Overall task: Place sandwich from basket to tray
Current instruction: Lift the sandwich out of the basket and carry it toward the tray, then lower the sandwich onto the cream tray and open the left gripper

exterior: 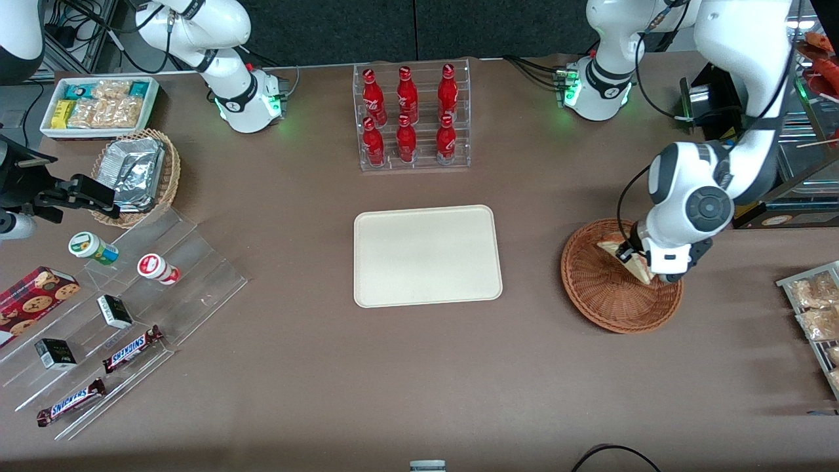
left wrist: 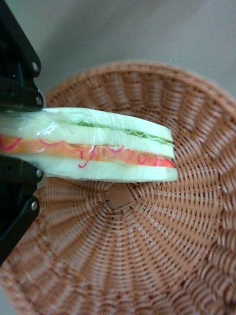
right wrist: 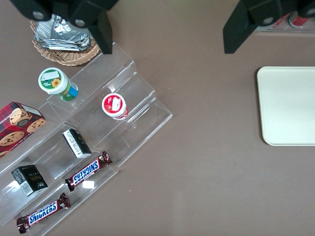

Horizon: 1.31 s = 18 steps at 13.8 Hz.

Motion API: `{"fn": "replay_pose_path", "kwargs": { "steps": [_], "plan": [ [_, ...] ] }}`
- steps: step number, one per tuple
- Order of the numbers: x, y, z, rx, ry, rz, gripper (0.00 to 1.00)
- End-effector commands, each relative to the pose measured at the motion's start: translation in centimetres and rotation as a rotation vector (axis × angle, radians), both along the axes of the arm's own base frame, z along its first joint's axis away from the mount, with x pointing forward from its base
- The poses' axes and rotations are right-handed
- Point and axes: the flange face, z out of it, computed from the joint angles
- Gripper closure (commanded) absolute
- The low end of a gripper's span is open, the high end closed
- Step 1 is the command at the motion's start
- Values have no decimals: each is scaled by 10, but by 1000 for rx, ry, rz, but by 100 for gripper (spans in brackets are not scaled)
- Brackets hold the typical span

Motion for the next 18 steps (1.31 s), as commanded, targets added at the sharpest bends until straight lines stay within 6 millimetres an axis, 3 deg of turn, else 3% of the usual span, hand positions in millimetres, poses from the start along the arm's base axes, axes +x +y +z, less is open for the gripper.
{"fn": "replay_pose_path", "kwargs": {
  "steps": [1,4,8,11,16,18],
  "plan": [
    [17,-24,49,1,13,-101,100],
    [16,-57,68,-44,-8,-234,100],
    [5,-140,71,-84,-26,-381,100],
    [-5,-191,75,-118,-57,-472,100],
    [-12,-261,64,-184,-87,-596,100],
    [-22,-300,55,-162,-92,-664,100]
  ]
}}
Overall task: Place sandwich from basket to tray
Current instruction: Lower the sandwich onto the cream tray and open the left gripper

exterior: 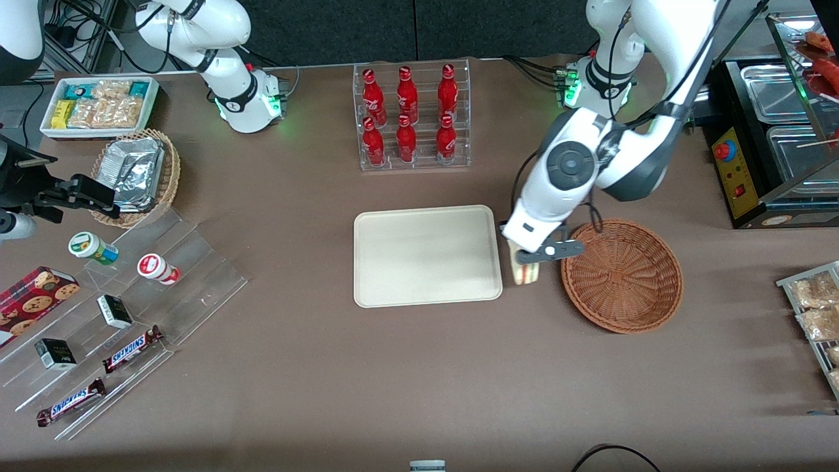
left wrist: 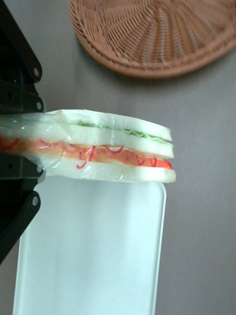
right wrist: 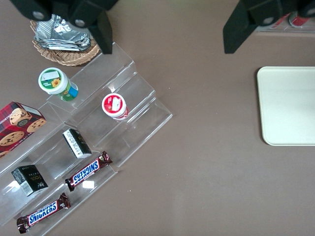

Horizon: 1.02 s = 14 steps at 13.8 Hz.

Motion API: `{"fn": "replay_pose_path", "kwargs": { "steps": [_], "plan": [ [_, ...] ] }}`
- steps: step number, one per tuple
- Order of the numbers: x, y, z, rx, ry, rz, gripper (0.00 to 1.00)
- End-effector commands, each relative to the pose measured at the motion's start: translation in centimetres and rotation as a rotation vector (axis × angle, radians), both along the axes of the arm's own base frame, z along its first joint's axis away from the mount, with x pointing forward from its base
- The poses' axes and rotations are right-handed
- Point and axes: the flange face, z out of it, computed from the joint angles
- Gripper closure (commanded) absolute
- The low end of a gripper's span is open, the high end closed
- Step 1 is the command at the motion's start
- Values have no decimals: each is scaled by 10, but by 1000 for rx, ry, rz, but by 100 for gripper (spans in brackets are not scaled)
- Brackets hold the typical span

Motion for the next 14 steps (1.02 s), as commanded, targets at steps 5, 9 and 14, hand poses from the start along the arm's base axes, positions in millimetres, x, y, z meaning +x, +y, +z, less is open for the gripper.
{"fn": "replay_pose_path", "kwargs": {
  "steps": [5,9,14],
  "plan": [
    [-1,-104,-33,7,-35,-117,100],
    [-2,-145,-62,51,-43,-119,100],
    [-13,-177,-100,82,-40,-96,100]
  ]
}}
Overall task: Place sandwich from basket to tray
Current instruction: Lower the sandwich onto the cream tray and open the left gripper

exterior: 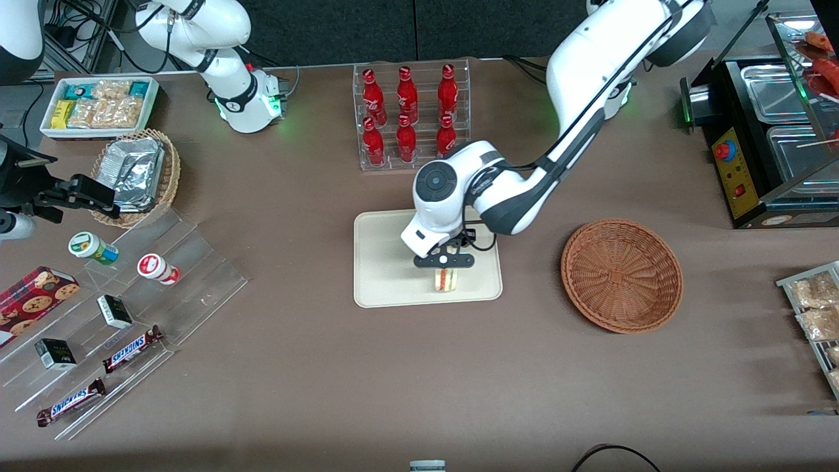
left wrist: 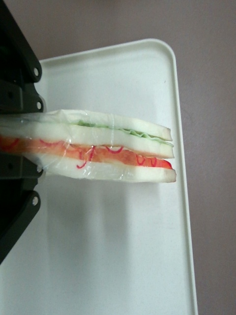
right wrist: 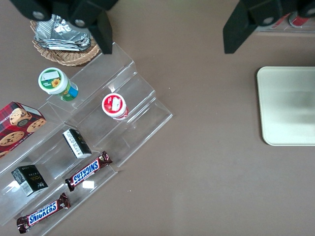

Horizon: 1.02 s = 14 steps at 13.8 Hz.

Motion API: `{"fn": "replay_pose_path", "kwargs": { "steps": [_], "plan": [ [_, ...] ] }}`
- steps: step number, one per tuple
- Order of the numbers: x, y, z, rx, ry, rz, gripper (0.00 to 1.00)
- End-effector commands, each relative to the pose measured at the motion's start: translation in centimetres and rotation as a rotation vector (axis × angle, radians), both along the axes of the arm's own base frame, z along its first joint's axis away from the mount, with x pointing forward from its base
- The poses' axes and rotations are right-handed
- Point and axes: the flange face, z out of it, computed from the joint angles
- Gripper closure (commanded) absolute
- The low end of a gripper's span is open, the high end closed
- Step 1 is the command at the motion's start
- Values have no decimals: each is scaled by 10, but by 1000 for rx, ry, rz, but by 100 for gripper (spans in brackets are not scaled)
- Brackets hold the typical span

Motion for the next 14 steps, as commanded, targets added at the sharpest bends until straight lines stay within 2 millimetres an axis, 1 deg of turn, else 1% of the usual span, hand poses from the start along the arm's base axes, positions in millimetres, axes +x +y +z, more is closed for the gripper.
{"fn": "replay_pose_path", "kwargs": {
  "steps": [1,2,6,8,9,10,11,12,14],
  "plan": [
    [-2,-17,-16,33,-4,30,100],
    [0,-15,-21,41,-4,37,100],
    [-9,-22,-41,68,-1,38,100],
    [-11,-23,-44,69,1,38,100],
    [-11,-23,-45,69,1,37,98],
    [-13,-26,-48,68,4,29,69],
    [-10,-27,-46,64,1,27,29],
    [-9,-26,-47,63,3,28,0],
    [-9,-26,-48,63,3,34,0]
  ]
}}
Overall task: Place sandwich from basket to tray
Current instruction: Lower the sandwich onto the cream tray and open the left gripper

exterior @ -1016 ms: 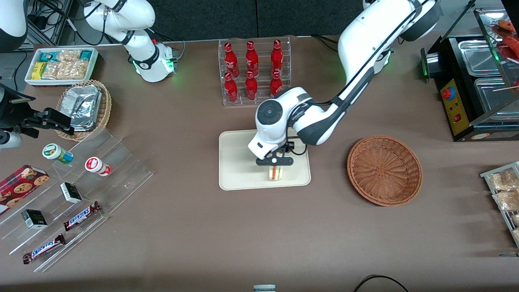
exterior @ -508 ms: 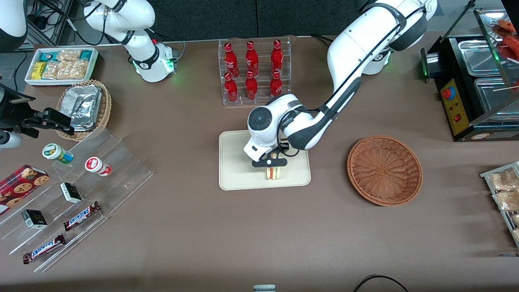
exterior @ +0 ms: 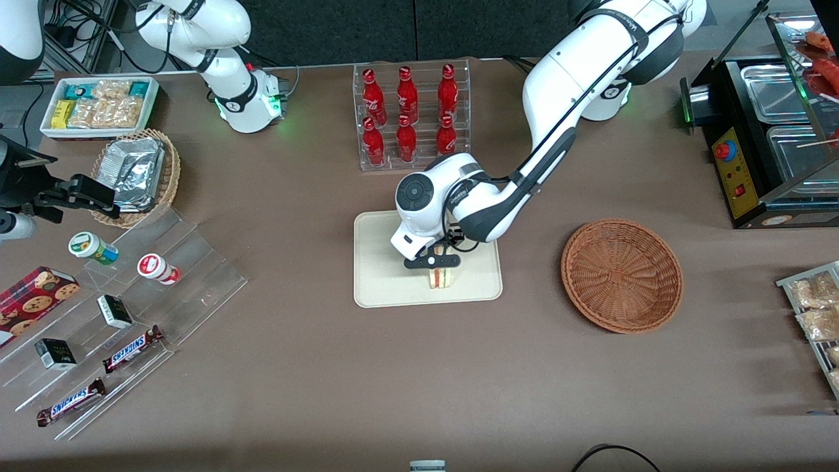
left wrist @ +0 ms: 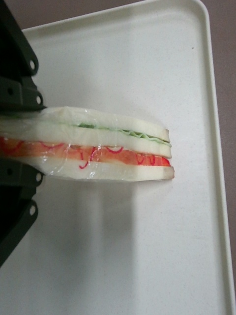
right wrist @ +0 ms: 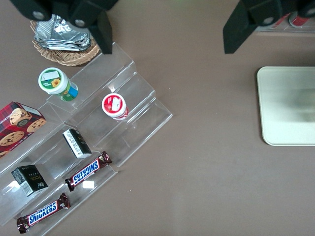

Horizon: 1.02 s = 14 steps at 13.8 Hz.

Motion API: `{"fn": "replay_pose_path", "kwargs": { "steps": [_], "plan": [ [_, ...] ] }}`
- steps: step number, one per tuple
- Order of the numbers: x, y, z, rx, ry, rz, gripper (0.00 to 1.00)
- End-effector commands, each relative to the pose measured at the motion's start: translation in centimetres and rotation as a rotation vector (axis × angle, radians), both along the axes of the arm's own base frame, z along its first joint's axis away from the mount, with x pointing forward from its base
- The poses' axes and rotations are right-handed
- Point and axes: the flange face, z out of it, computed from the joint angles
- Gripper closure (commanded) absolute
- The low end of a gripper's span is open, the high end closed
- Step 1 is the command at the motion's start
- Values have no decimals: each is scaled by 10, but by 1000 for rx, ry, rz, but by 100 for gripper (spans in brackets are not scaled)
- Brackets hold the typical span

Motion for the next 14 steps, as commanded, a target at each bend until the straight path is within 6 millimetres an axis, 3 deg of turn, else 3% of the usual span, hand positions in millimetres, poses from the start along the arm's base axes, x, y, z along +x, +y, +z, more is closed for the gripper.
{"fn": "replay_pose_path", "kwargs": {
  "steps": [1,6,8,10,11,14],
  "plan": [
    [4,-7,-1,17,-21,9,0],
    [13,-1,23,40,-31,30,0],
    [19,4,45,43,-36,51,0],
    [26,9,79,26,-73,91,0],
    [33,16,97,15,-92,122,0],
    [69,77,156,4,-75,215,0]
  ]
}}
